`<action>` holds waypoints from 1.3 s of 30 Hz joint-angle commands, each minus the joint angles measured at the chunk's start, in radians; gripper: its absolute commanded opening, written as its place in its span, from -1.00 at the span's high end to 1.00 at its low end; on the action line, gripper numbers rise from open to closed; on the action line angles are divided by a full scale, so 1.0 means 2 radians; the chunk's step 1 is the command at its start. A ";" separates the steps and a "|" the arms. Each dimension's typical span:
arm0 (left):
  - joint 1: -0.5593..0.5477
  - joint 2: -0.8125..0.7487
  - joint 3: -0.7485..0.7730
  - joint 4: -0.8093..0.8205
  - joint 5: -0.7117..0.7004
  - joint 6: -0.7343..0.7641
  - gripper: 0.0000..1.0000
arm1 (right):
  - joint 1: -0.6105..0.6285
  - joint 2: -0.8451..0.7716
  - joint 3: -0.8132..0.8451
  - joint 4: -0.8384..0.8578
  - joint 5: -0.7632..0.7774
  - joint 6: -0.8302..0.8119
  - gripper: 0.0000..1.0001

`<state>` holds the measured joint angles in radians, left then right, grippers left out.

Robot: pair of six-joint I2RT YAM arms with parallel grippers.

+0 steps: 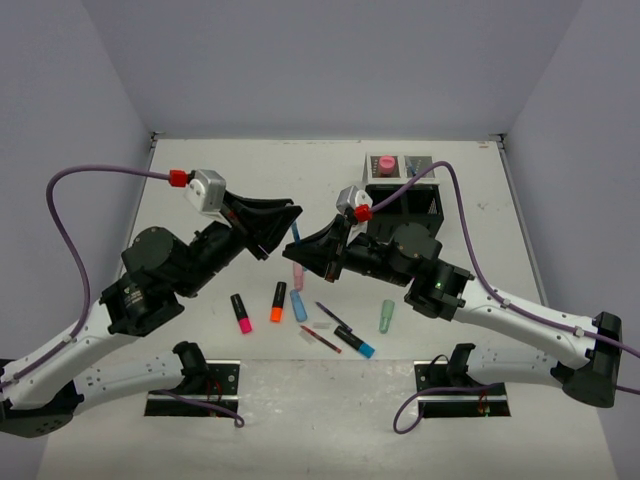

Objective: Sort the stationery into containers
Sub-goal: Close the pen cap on the pen.

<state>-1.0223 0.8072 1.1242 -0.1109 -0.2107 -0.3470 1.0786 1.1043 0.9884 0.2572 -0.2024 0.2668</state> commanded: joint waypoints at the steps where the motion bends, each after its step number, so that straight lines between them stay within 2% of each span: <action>1: 0.000 0.004 -0.019 0.019 0.013 0.009 0.59 | -0.001 -0.003 0.036 0.016 0.003 -0.012 1.00; 3: 0.000 0.004 -0.028 0.019 0.018 0.006 0.69 | -0.001 -0.001 0.049 0.008 0.005 -0.016 1.00; 5: -0.001 0.004 -0.032 0.015 0.021 0.002 0.95 | 0.000 0.002 0.062 -0.002 0.013 -0.022 1.00; 6: -0.001 0.004 -0.033 0.012 0.022 0.001 1.00 | 0.000 0.002 0.067 -0.004 0.019 -0.024 1.00; 11: 0.000 -0.007 -0.058 0.022 0.020 -0.009 1.00 | 0.000 0.001 0.070 0.020 0.057 -0.018 1.00; 19: -0.001 0.022 -0.061 0.001 0.015 -0.014 1.00 | -0.006 0.023 0.136 0.033 0.138 -0.014 1.00; 22: -0.001 0.028 -0.060 -0.016 0.000 -0.022 1.00 | -0.014 0.035 0.173 0.036 0.142 -0.018 1.00; 27: -0.001 0.036 -0.063 -0.014 0.018 -0.022 1.00 | -0.023 0.079 0.290 0.009 0.132 -0.041 1.00; 29: -0.001 0.036 -0.065 -0.015 0.020 -0.020 1.00 | -0.023 0.091 0.304 0.007 0.127 -0.038 1.00; 31: -0.001 0.031 -0.068 -0.017 0.016 -0.019 1.00 | -0.023 0.089 0.284 0.015 0.123 -0.035 1.00; 34: -0.001 0.009 -0.060 -0.030 -0.020 -0.013 1.00 | -0.023 0.070 0.194 0.041 0.117 -0.030 1.00; 38: -0.001 0.001 0.011 -0.062 -0.025 0.012 1.00 | -0.024 0.044 0.087 0.077 0.112 -0.016 1.00; 39: -0.001 -0.001 0.021 -0.065 -0.012 0.025 0.71 | -0.024 0.039 0.072 0.078 0.093 -0.017 1.00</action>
<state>-1.0026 0.8117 1.0675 -0.0331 -0.3061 -0.3633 1.0555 1.2531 1.2415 0.1627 -0.0424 0.2185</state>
